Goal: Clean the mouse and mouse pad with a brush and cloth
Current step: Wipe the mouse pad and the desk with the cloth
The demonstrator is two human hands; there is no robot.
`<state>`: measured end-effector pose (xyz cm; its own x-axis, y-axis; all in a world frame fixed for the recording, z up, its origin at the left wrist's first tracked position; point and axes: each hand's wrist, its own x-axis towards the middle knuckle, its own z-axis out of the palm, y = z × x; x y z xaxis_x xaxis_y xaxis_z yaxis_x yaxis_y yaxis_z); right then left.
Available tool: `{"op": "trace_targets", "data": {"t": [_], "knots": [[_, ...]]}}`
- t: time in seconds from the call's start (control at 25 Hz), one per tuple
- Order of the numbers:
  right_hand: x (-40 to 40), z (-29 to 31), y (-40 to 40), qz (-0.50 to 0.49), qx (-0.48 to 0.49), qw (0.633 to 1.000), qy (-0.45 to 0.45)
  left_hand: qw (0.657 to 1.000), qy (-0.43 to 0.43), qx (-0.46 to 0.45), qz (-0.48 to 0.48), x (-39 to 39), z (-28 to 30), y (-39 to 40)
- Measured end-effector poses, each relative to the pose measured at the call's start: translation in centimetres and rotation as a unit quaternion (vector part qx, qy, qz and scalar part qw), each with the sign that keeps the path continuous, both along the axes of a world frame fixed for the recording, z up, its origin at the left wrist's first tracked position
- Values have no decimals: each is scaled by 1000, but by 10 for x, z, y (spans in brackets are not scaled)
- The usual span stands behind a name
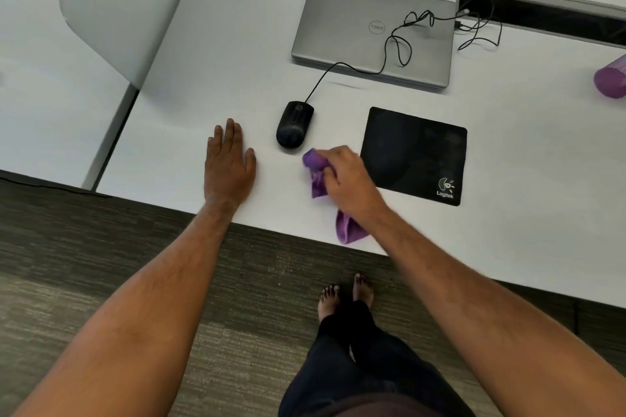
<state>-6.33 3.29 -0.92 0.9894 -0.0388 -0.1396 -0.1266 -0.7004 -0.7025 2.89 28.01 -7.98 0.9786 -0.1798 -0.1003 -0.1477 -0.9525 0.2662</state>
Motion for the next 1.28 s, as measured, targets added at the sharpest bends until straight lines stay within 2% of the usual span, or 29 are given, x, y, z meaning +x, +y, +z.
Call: {"op": "trace_targets", "data": {"t": [0.12,0.24,0.48,0.6,0.72,0.84,0.96,1.08,1.16,1.2,1.28], "knots": [[33,-8,-31,-77,-6,997,24,1000,3,-4,2,2,0,0],[41,-19,-30,-52,-32,997,49,1000,-3,-9,5,0,-2,0],[-30,-35,27,116,9,992,50,1000,-2,-16,1,1,-2,1],[-58,-33,36,218,26,973,65,1000,4,-10,0,3,-1,1],[-74,-22,29,290,72,947,120,1000,26,-17,-3,4,0,4],[-76,-6,3,247,103,958,104,997,67,-36,-10,11,6,7],[-73,-5,-32,154,46,985,63,993,102,-52,-6,15,17,7],[-88,-11,-45,201,-5,975,97,994,91,-61,-8,1,23,1],[-104,-13,-49,258,22,956,139,992,91,-82,-11,-16,26,-11],[-111,-12,-54,264,40,950,163,992,88,-93,-14,-24,28,-18],[-122,-6,-76,213,80,956,185,990,67,-118,-26,-42,34,-33]]}}
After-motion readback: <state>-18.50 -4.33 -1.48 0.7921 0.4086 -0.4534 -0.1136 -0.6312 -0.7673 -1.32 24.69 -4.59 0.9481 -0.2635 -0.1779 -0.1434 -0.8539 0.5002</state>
